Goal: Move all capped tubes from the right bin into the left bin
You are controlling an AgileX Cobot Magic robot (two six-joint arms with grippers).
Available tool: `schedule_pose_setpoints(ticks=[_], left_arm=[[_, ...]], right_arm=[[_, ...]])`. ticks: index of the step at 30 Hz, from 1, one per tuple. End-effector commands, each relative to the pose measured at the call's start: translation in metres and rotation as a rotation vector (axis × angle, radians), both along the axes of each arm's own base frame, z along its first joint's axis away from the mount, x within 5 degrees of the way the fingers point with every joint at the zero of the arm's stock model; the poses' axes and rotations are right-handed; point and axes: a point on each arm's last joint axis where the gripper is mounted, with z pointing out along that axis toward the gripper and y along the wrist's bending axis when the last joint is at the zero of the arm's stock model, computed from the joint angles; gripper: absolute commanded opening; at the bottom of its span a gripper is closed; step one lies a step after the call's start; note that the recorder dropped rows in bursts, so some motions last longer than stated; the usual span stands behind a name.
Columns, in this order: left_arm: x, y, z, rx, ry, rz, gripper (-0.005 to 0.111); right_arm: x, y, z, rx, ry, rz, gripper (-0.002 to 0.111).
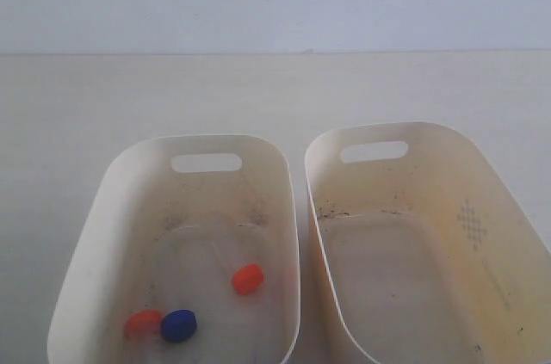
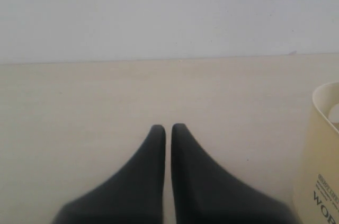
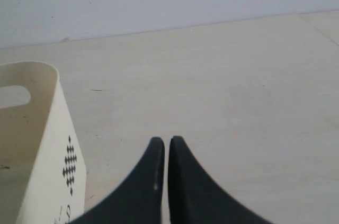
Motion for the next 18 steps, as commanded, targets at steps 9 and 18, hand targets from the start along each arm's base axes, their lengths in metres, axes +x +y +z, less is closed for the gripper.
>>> schedule_pose_setpoints(ticks=[9,18], left_arm=[[-0.0002,0.0001,0.0017,-0.005,-0.012,0.002,0.004],[-0.0002,0.0001,0.0017,-0.005,-0.012,0.002,0.004]], right_arm=[[0.0001,0.0048,0.0015,-0.085,-0.009,0.123,0.003],[0.0001,0.0050,0.0014,-0.069,-0.009,0.123,0.003]])
